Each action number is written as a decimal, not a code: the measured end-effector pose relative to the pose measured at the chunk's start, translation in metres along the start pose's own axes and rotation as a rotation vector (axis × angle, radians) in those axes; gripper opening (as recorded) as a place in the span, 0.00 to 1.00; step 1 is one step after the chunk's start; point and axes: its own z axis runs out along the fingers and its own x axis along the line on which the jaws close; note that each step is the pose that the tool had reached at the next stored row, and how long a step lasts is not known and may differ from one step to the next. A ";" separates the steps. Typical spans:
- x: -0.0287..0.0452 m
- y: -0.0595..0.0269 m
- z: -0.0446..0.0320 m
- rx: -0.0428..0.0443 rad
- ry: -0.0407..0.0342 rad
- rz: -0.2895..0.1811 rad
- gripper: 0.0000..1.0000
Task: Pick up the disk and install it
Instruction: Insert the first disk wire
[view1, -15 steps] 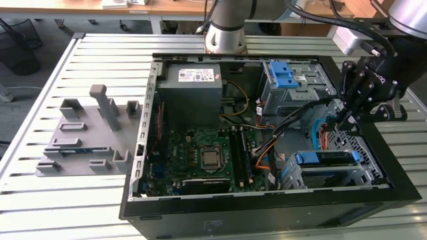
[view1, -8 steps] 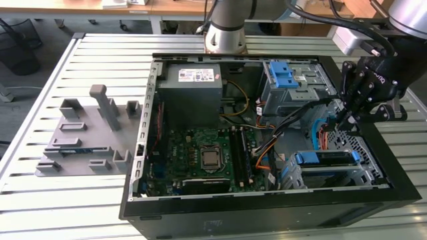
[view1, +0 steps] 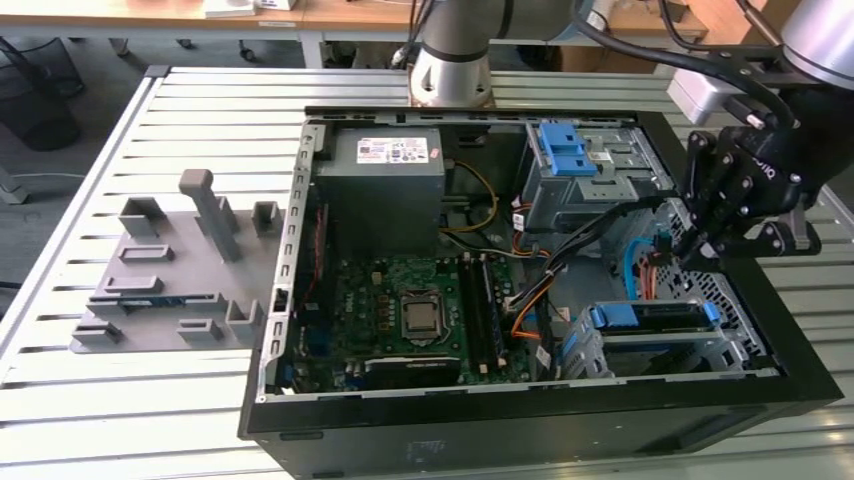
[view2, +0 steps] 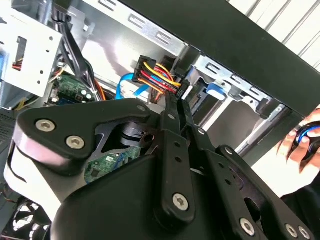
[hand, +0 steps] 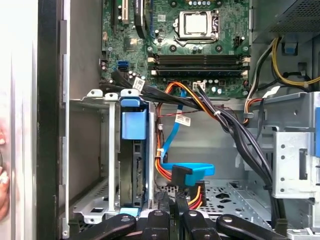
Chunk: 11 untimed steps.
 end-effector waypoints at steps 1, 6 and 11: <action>0.0020 0.0006 0.0003 0.0025 -0.0002 0.000 0.17; 0.0092 0.0039 0.0020 0.0109 -0.0006 0.000 0.17; 0.0145 0.0072 0.0042 0.0154 -0.0010 0.000 0.17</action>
